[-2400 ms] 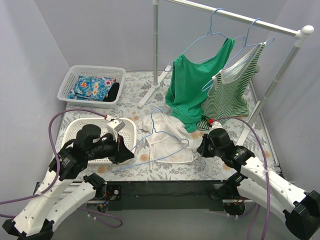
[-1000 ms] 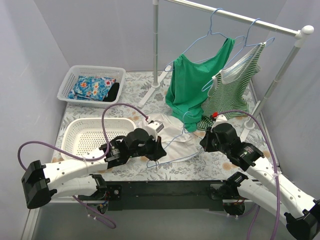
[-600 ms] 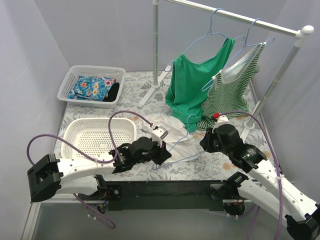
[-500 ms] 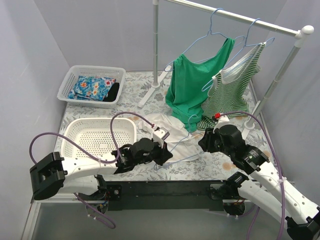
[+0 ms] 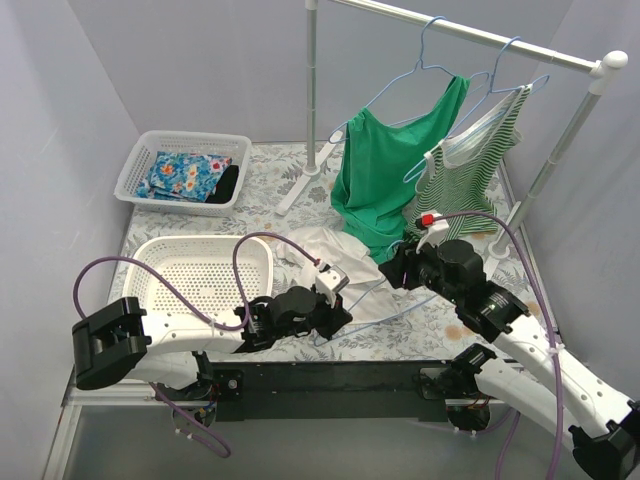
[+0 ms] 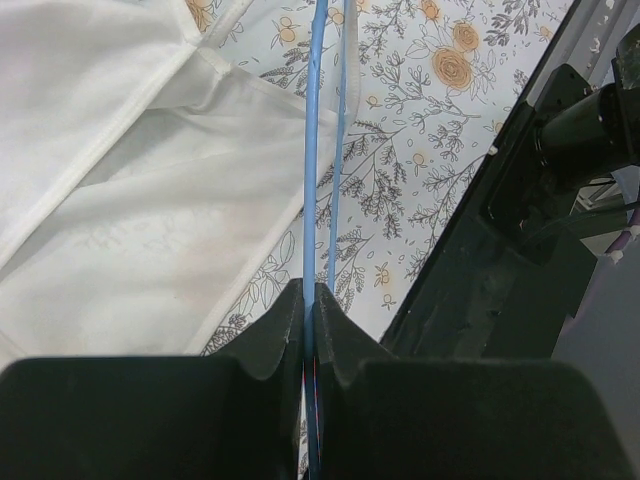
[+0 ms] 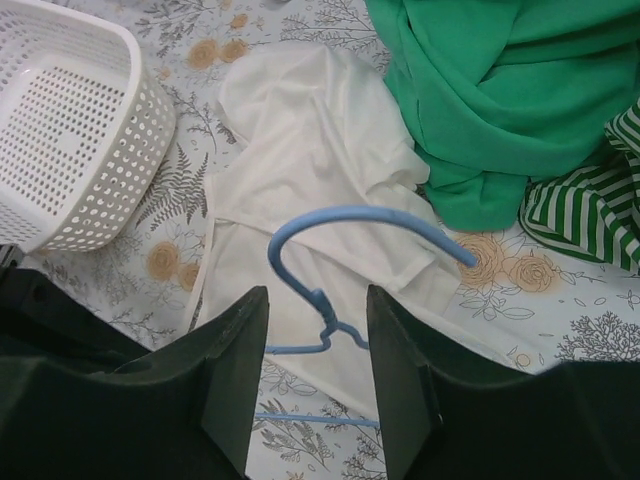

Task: Place the tank top on the hanger

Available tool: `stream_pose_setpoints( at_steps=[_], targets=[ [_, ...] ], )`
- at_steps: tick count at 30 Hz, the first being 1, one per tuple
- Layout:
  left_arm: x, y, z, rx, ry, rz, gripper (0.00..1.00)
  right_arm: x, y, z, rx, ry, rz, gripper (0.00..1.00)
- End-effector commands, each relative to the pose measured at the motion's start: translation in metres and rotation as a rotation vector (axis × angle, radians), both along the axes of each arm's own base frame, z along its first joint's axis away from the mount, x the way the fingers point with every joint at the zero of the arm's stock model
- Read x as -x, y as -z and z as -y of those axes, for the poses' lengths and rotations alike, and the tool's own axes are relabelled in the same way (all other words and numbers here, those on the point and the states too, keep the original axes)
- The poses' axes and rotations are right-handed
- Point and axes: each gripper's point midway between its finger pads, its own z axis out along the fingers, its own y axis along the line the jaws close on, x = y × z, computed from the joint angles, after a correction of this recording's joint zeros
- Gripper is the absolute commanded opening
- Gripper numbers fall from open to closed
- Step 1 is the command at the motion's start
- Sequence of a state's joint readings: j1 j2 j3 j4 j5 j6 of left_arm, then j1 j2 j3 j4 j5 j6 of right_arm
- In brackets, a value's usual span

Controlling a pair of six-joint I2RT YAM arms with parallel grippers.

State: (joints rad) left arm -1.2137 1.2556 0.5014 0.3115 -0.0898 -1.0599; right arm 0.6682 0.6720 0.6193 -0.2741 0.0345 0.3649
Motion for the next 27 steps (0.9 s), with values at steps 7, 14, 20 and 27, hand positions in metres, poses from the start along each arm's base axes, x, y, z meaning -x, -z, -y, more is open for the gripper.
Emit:
stream_pose_setpoints(
  at_steps=[7,14,20,27],
  targets=[
    [-0.002,-0.029,0.014,0.043,0.005,0.056,0.0,-0.021,-0.013,-0.013,-0.035,0.008,0.084,0.42],
    [-0.009,-0.042,0.022,0.078,-0.054,0.018,0.0,-0.016,0.005,-0.008,-0.019,0.008,0.07,0.09],
    [-0.017,-0.047,0.017,0.061,-0.14,-0.027,0.33,-0.019,-0.001,0.002,-0.002,0.047,0.113,0.01],
    [-0.027,-0.072,-0.024,0.082,-0.356,-0.113,0.55,-0.021,0.0,0.001,0.025,0.035,0.127,0.01]
  ],
)
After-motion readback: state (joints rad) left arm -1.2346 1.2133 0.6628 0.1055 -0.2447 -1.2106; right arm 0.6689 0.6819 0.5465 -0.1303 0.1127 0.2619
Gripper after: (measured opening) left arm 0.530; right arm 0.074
